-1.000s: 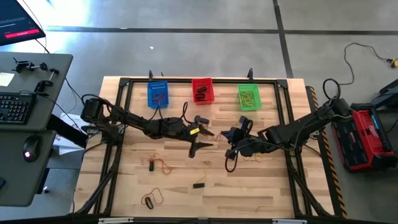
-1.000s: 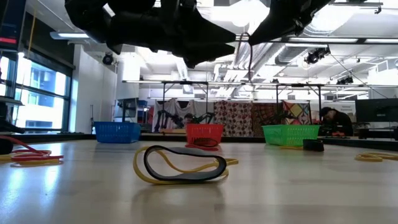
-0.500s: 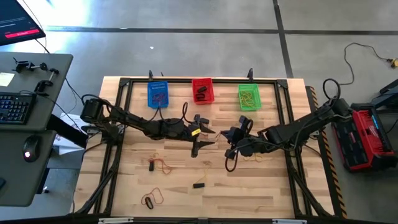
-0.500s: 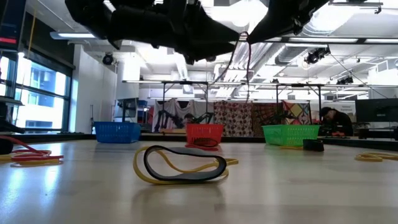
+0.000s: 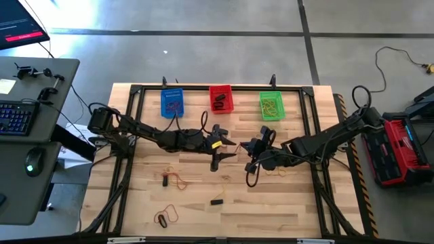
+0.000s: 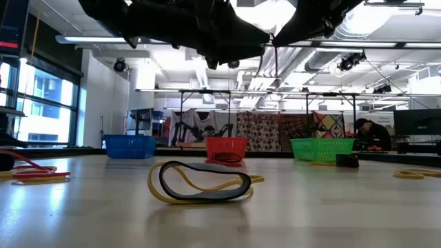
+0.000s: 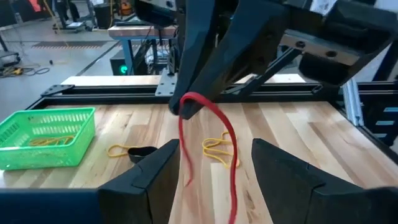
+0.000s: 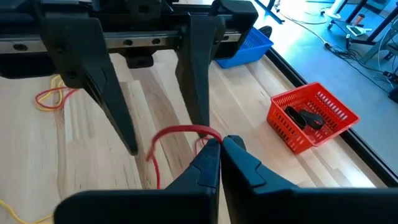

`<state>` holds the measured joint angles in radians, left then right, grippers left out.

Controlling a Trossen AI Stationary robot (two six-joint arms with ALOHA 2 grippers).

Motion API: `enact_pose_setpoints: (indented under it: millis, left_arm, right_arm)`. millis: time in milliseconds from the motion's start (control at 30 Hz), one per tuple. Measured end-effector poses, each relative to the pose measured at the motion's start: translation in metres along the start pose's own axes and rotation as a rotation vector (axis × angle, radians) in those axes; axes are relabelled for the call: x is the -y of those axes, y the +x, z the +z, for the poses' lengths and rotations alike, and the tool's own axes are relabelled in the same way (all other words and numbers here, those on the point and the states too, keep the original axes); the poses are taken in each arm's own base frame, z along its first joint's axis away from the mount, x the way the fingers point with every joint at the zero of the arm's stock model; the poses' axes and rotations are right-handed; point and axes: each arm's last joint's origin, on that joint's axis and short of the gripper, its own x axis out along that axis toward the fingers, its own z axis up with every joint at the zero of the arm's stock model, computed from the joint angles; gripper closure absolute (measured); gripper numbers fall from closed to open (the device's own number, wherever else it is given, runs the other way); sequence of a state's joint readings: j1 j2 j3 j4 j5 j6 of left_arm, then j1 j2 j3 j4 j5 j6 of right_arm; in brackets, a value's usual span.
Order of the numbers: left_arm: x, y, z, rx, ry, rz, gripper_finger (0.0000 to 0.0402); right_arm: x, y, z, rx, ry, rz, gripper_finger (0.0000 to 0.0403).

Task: Sort rubber bands into baskets
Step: Put the red rubber band into the blue bin

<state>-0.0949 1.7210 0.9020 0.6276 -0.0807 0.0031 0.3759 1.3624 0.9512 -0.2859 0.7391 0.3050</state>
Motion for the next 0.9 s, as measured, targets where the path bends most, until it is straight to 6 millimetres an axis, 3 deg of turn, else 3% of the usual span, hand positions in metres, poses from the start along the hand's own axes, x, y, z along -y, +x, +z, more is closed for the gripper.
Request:
enact_pose_setpoints:
  millis: [367,533,700,900]
  left_arm:
    - [0.003,0.025,-0.011,-0.041,0.013,0.013,0.0216]
    - [0.003,0.024,-0.011,-0.058,0.014,0.024,0.0225]
    - [0.002,0.023,-0.012,-0.071,0.023,0.029,0.0270]
    - [0.002,0.023,-0.015,-0.108,0.059,0.025,0.0365]
  right_arm:
    - [-0.001,0.000,0.001,0.008,0.009,0.009,0.0403]
    - [-0.001,0.000,0.001,0.006,0.007,0.011,0.0403]
    - [-0.001,0.000,0.001,0.006,-0.008,0.011,0.0403]
    - [-0.001,0.000,0.001,0.005,-0.011,0.011,0.0403]
